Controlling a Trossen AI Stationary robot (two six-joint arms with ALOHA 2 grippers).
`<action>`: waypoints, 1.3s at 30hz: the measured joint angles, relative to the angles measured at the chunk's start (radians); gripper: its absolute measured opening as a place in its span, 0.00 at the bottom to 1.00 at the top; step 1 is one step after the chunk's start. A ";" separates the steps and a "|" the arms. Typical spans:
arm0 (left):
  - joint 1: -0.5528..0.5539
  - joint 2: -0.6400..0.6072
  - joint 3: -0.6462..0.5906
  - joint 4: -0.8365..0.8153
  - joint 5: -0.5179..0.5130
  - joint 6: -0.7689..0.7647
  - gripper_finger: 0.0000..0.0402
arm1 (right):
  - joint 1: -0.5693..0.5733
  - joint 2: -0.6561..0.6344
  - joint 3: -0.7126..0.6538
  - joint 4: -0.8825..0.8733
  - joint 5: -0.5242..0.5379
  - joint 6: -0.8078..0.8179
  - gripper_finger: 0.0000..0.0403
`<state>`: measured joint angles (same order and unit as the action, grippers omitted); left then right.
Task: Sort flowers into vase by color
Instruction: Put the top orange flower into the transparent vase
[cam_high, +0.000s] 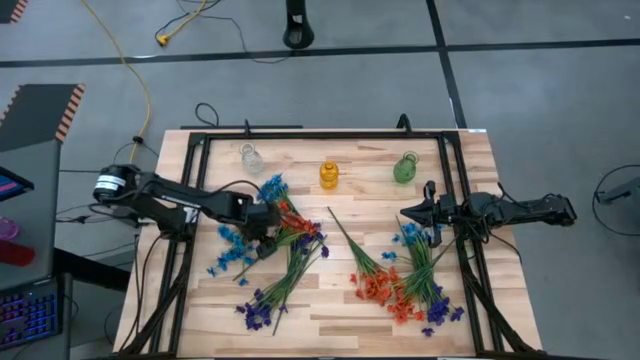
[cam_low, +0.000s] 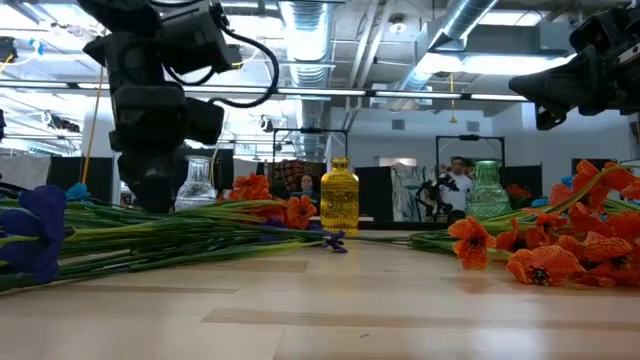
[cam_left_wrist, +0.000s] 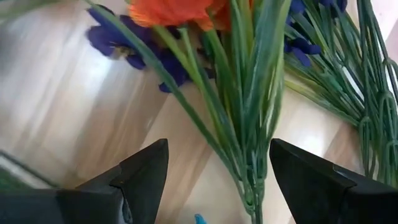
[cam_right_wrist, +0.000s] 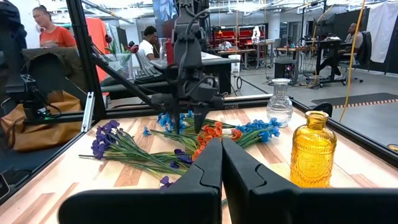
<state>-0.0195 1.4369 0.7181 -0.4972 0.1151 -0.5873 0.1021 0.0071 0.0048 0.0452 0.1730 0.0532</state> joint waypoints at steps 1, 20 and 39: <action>-0.003 0.008 0.000 0.007 0.003 0.001 0.67 | 0.000 0.000 0.000 0.000 0.000 0.000 0.08; -0.026 0.038 -0.003 0.084 -0.085 0.000 0.67 | 0.000 0.000 0.000 0.000 0.000 0.000 0.08; -0.045 0.096 -0.003 0.154 -0.146 0.002 0.67 | 0.000 0.000 0.000 0.000 0.000 0.000 0.08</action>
<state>-0.0641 1.5332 0.7151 -0.3427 -0.0309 -0.5855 0.1021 0.0067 0.0048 0.0453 0.1730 0.0532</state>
